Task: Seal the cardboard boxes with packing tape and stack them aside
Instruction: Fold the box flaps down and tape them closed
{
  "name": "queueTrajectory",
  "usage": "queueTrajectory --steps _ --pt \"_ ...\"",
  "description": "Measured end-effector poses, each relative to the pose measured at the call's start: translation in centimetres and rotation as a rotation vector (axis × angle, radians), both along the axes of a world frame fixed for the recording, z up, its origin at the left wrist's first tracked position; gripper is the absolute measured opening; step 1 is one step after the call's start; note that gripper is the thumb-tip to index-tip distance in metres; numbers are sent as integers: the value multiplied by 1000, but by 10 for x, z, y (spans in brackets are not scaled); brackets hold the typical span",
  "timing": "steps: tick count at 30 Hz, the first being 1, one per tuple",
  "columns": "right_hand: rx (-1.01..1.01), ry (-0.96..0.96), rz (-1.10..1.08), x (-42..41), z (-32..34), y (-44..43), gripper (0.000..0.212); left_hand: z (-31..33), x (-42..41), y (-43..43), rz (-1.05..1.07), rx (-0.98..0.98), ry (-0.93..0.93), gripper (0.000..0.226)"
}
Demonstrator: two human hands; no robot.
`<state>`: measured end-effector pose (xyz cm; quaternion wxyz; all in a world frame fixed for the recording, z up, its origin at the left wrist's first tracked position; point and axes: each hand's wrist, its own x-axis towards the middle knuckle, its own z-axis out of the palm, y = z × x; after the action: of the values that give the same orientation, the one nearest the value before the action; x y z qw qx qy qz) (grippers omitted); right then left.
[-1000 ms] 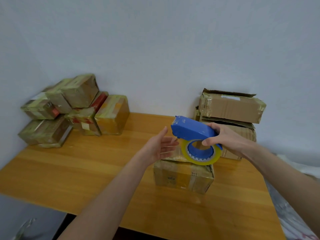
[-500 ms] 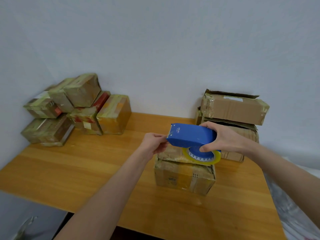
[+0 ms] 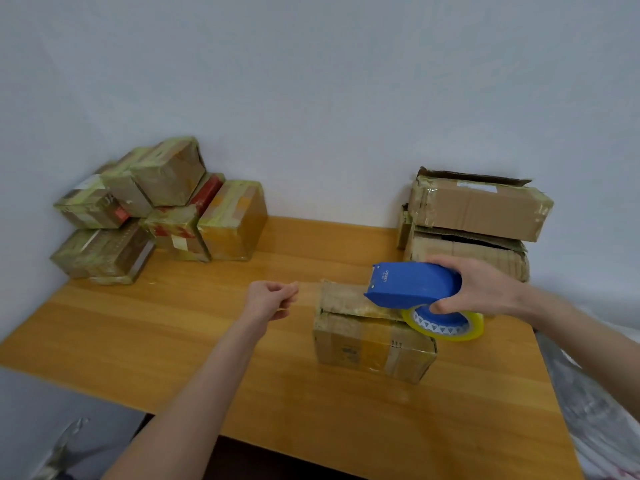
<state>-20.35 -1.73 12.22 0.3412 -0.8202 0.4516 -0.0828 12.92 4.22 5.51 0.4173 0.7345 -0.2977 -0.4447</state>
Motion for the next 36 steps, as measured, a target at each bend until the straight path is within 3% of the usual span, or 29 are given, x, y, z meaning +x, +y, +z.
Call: queueTrajectory --steps 10,14,15,17,19,20,22,24,26,28,36 --pt "-55 196 -8 4 -8 0 70 -41 -16 -10 26 64 -66 21" --pt "-59 215 -17 7 -7 0 74 -53 -26 -9 -9 103 -82 41" --pt "-62 219 -21 7 -7 0 74 -55 -26 -10 -61 122 -132 54" --pt "-82 252 -19 8 -8 -1 73 -57 -22 -9 -256 222 -407 71" --pt "-107 309 -5 10 -9 1 73 -56 -18 -6 -357 286 -637 77" --pt "-120 320 -5 10 -9 1 75 -52 -20 -3 -359 246 -715 74" --pt "-129 307 -14 12 -10 2 79 -42 -32 4 -396 -21 -882 66" --pt "-122 301 -13 14 -10 1 80 -30 -54 11 -632 -227 -1005 70" --pt "-132 327 3 15 -9 0 79 -29 -74 17 -919 -171 -1138 81" --pt "-143 349 8 16 -8 1 83 -39 -79 19 -1032 -78 -1277 86" --pt "-196 367 31 15 -7 1 79 -51 -75 10 -1114 5 -1385 82"
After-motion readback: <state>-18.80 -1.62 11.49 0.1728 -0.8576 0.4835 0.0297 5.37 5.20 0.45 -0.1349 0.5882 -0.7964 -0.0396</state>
